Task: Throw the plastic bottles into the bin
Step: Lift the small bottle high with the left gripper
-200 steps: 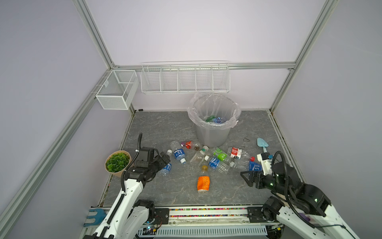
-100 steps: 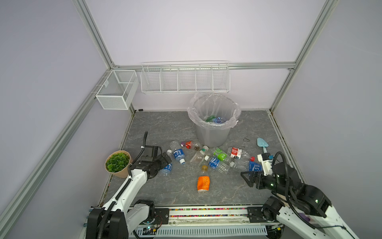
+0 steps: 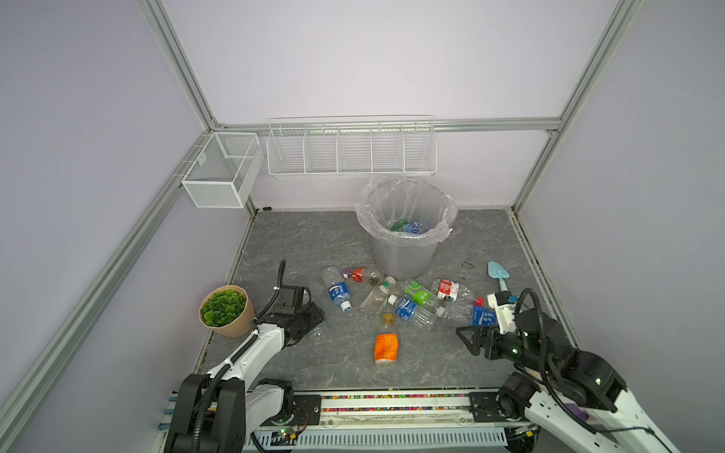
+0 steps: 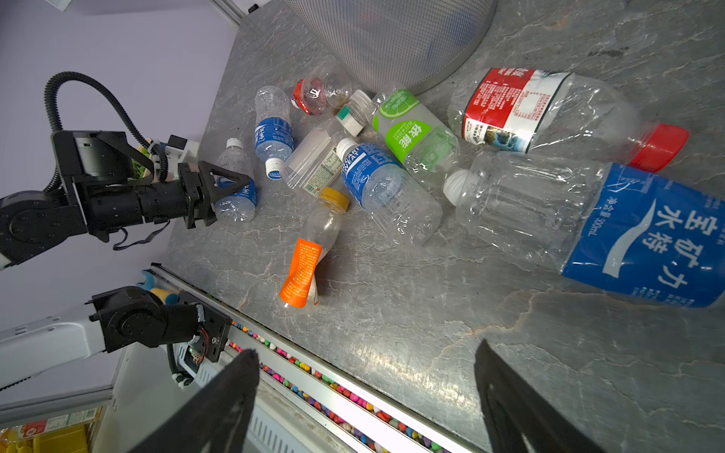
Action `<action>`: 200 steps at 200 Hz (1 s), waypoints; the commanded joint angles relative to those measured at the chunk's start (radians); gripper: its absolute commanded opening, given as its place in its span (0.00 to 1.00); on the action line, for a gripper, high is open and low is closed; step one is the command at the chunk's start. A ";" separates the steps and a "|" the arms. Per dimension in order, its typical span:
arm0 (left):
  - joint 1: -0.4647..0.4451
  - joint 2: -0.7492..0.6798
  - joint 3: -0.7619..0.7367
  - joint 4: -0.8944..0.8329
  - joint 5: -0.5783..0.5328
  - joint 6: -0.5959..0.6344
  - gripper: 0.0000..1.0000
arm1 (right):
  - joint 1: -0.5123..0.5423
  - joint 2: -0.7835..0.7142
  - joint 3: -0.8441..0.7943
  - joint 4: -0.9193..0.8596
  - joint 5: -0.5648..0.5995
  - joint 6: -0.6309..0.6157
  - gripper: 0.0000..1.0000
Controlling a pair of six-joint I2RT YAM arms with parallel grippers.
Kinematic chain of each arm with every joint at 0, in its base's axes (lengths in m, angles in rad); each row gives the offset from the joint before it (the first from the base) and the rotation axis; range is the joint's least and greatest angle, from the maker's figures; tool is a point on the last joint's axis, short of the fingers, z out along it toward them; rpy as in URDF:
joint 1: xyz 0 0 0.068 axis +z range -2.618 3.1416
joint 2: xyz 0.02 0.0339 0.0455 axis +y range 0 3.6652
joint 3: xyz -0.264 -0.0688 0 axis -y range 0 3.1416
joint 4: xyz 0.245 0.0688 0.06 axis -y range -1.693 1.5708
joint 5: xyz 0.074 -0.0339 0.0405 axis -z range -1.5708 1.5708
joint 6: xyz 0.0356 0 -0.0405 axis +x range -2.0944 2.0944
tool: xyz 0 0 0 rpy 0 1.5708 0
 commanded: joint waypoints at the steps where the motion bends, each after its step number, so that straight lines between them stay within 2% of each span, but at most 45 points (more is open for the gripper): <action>1: -0.004 -0.051 -0.021 -0.063 -0.048 -0.005 0.40 | 0.005 0.013 -0.011 0.027 -0.006 0.020 0.88; 31: -0.004 -0.147 0.040 -0.157 -0.073 0.009 0.27 | 0.005 0.015 -0.011 0.031 -0.007 0.026 0.88; 77: -0.006 -0.277 0.167 -0.270 -0.052 0.022 0.11 | 0.006 0.003 -0.013 0.029 -0.009 0.033 0.88; 88: -0.006 -0.309 0.208 -0.270 -0.028 0.026 0.10 | 0.005 0.000 -0.015 0.028 -0.009 0.035 0.88; 111: -0.006 -0.350 0.358 -0.304 -0.007 0.055 0.00 | 0.006 -0.002 -0.020 0.028 -0.010 0.037 0.88; 150: -0.010 -0.326 0.633 -0.398 0.018 0.111 0.00 | 0.007 -0.001 -0.026 0.030 -0.009 0.046 0.88; 200: -0.010 -0.392 0.788 -0.429 0.041 0.140 0.00 | 0.007 0.010 -0.038 0.028 -0.008 0.061 0.88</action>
